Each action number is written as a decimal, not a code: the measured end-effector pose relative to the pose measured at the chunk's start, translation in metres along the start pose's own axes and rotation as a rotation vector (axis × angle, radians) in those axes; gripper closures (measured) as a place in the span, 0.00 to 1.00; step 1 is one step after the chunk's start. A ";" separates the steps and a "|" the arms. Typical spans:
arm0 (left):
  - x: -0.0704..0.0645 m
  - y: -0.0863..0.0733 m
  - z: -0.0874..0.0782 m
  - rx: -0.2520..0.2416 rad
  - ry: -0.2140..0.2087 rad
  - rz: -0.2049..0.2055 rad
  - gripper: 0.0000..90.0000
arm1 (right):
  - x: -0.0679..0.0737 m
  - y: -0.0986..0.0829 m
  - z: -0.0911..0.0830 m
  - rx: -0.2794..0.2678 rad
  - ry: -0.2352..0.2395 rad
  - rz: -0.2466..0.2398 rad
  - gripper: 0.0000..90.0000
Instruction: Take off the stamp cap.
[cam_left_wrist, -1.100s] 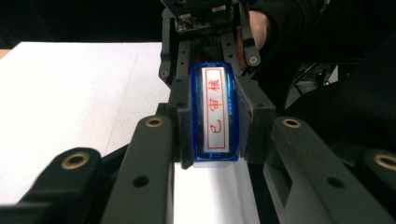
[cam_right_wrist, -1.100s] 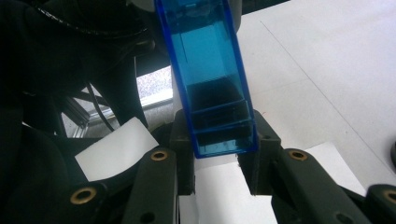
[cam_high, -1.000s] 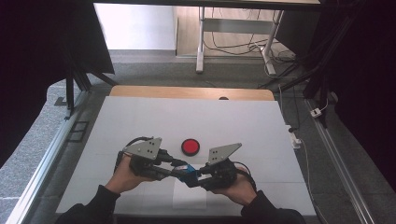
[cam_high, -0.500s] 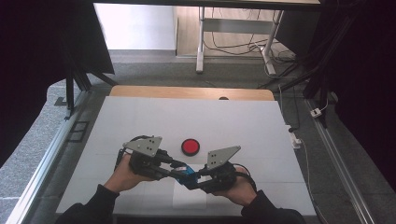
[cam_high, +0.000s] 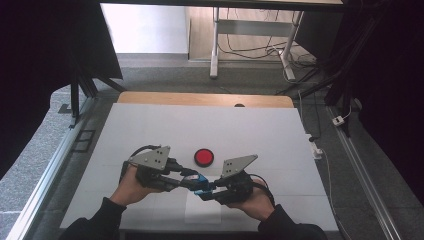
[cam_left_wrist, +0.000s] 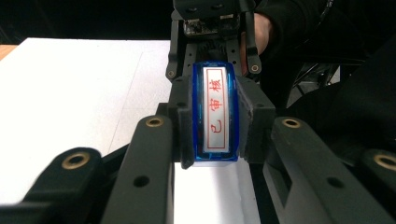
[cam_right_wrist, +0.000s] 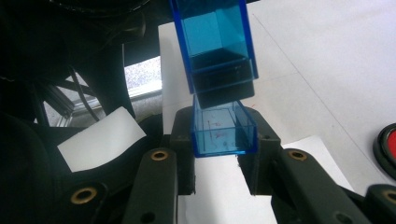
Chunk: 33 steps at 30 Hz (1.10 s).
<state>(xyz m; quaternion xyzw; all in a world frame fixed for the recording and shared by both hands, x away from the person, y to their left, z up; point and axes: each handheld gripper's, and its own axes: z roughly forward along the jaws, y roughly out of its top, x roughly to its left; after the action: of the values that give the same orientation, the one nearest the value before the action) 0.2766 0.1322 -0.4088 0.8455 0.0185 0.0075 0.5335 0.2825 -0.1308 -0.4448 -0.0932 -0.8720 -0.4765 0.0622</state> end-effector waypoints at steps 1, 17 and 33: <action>0.000 0.000 0.001 0.000 0.000 -0.009 0.78 | 0.000 0.000 0.000 -0.001 0.000 -0.002 0.77; -0.001 -0.002 0.000 0.021 0.060 -0.088 0.78 | 0.000 -0.006 -0.013 -0.022 -0.142 -0.020 0.76; -0.002 -0.006 -0.001 0.055 0.111 -0.117 0.78 | -0.001 -0.013 -0.039 -0.039 -0.258 0.033 0.76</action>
<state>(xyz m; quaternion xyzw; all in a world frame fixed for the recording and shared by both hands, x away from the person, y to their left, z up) 0.2746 0.1354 -0.4138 0.8557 0.0978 0.0227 0.5076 0.2808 -0.1709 -0.4347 -0.1691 -0.8616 -0.4765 -0.0444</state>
